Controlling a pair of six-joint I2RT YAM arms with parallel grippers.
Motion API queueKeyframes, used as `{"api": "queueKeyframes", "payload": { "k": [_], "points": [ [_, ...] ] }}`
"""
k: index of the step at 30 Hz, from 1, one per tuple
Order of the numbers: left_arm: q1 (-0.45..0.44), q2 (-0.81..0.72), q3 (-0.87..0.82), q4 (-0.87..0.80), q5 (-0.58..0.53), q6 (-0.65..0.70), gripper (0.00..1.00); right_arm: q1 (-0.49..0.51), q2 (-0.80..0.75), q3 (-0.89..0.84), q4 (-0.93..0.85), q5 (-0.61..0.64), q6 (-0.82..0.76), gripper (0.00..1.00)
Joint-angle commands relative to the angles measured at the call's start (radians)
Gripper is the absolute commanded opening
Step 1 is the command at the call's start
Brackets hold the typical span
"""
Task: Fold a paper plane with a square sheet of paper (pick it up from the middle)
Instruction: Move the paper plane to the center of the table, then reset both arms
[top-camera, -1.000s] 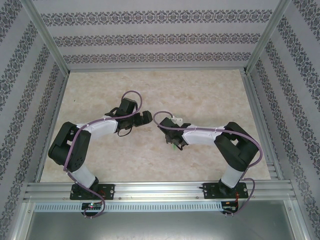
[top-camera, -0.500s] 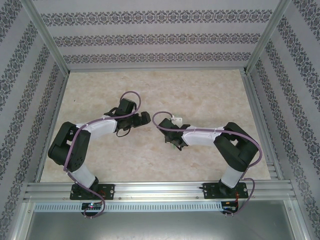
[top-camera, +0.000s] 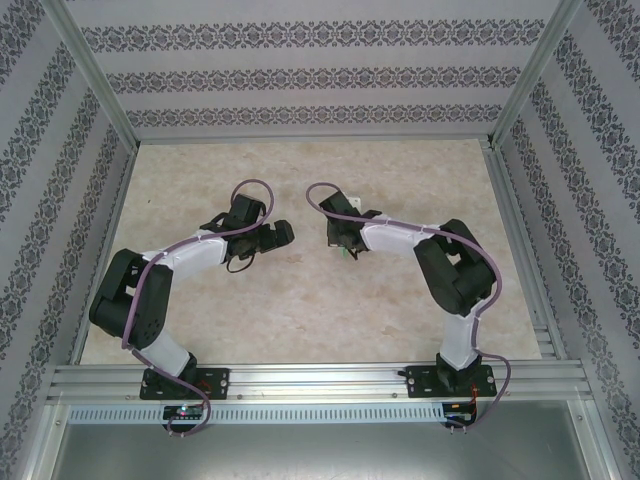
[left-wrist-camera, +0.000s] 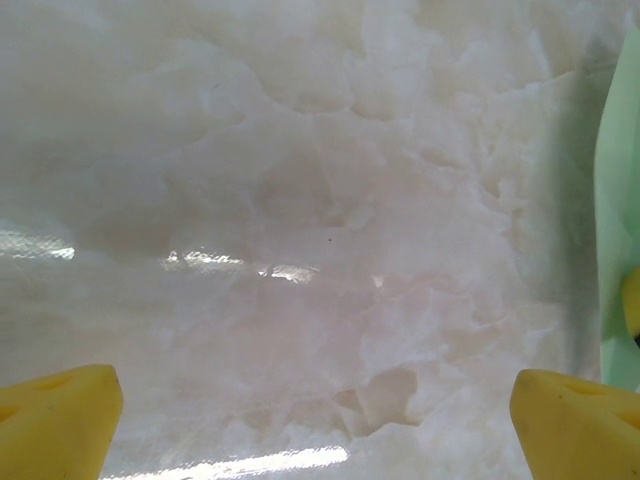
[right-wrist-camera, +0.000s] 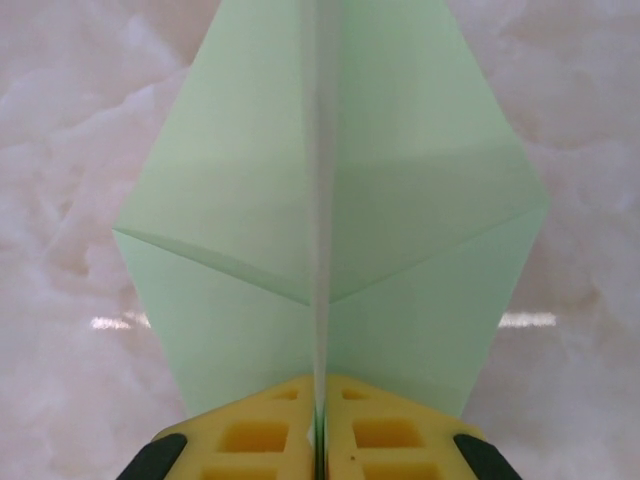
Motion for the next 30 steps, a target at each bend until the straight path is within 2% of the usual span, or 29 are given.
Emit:
{"api": "queueKeyframes", "payload": {
  "k": [1,9,16,18,24,30],
  "points": [
    [0.013,-0.020,0.012,-0.031,-0.014,0.021,1.00,-0.025,0.047,0.054,-0.001,-0.047,-0.046,0.10],
    [0.013,-0.032,0.018,-0.056,-0.026,0.027,1.00,-0.041,0.110,0.069,-0.014,-0.063,-0.022,0.12],
    [0.015,-0.064,0.033,-0.097,-0.070,0.038,1.00,-0.033,0.073,0.085,-0.047,-0.059,-0.004,0.20],
    [0.023,-0.085,0.043,-0.119,-0.090,0.046,1.00,-0.031,0.022,0.092,-0.067,-0.056,0.005,0.27],
    [0.054,-0.189,0.088,-0.224,-0.224,0.107,1.00,-0.033,-0.237,0.033,-0.077,-0.048,0.035,0.62],
    [0.120,-0.328,0.058,-0.245,-0.400,0.185,1.00,-0.078,-0.509,-0.083,-0.091,0.074,-0.001,0.89]
  ]
}}
